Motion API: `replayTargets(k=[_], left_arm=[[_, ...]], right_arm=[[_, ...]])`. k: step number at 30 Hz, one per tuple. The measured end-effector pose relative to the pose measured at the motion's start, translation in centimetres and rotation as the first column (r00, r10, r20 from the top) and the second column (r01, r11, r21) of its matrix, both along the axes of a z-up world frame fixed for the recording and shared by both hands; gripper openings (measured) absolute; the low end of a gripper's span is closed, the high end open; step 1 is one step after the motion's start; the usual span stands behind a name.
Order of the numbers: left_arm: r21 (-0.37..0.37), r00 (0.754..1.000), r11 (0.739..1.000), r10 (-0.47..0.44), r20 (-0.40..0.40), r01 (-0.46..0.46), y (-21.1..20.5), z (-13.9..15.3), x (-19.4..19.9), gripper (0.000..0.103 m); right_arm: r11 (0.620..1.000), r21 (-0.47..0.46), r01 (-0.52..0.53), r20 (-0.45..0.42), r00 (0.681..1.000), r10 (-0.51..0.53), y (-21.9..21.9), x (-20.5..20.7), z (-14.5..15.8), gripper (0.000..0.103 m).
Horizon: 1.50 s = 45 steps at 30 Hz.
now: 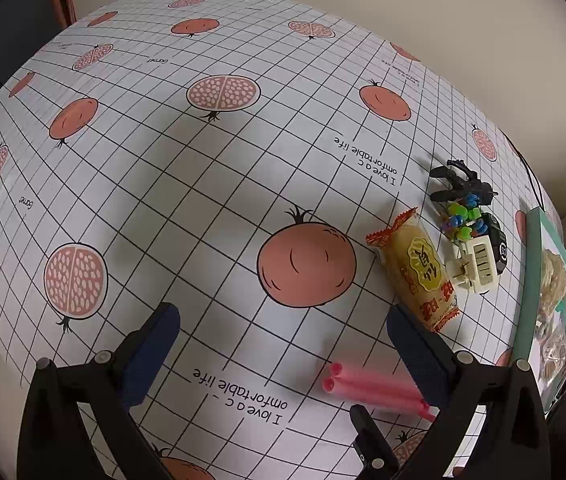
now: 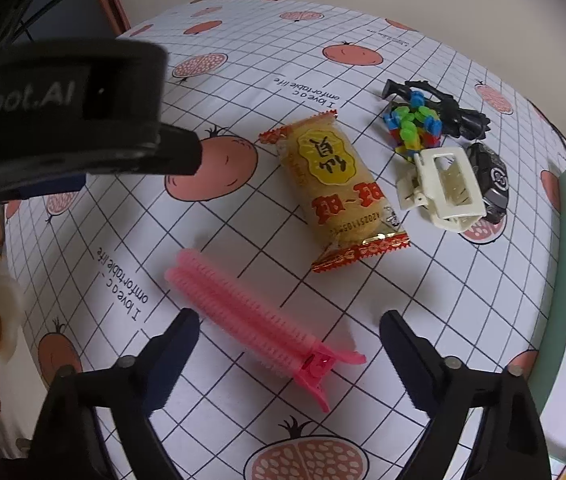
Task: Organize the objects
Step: 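Grasp the pink hair curler with the right tool while the left tool grasps the yellow snack bag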
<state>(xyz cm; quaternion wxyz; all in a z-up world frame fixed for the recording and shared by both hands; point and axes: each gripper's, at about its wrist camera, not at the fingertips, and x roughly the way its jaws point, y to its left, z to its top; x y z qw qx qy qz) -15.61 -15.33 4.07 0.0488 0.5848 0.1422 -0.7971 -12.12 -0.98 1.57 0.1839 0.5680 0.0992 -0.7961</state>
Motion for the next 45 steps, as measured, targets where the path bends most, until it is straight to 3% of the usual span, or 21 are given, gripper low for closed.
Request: replayTargets(k=[9, 23, 37, 45], left_arm=[[0.003, 1.000, 1.000, -0.009, -0.001, 0.009, 0.7, -0.1, -0.1, 0.103], [-0.009, 0.998, 0.999, -0.051, -0.046, 0.051, 3.5, 0.8, -0.7, 0.103], [-0.012, 0.991, 0.996, -0.088, -0.104, 0.087, 6.3, 0.5, -1.3, 0.103], [-0.065, 0.974, 0.980, -0.193, -0.123, 0.186, 9.6, 0.5, -1.8, 0.103]], right_arm=[[1.000, 0.021, 0.004, 0.018, 1.000, -0.005, 1.1, 0.1, 0.1, 0.074], [0.992, 0.016, 0.127, 0.070, 0.989, -0.127, 6.7, -0.2, 0.8, 0.053], [0.985, -0.026, 0.173, 0.054, 0.984, -0.171, 11.2, 0.1, 2.8, 0.041], [0.973, -0.040, 0.226, 0.041, 0.974, -0.224, 12.2, 0.4, 3.3, 0.038]])
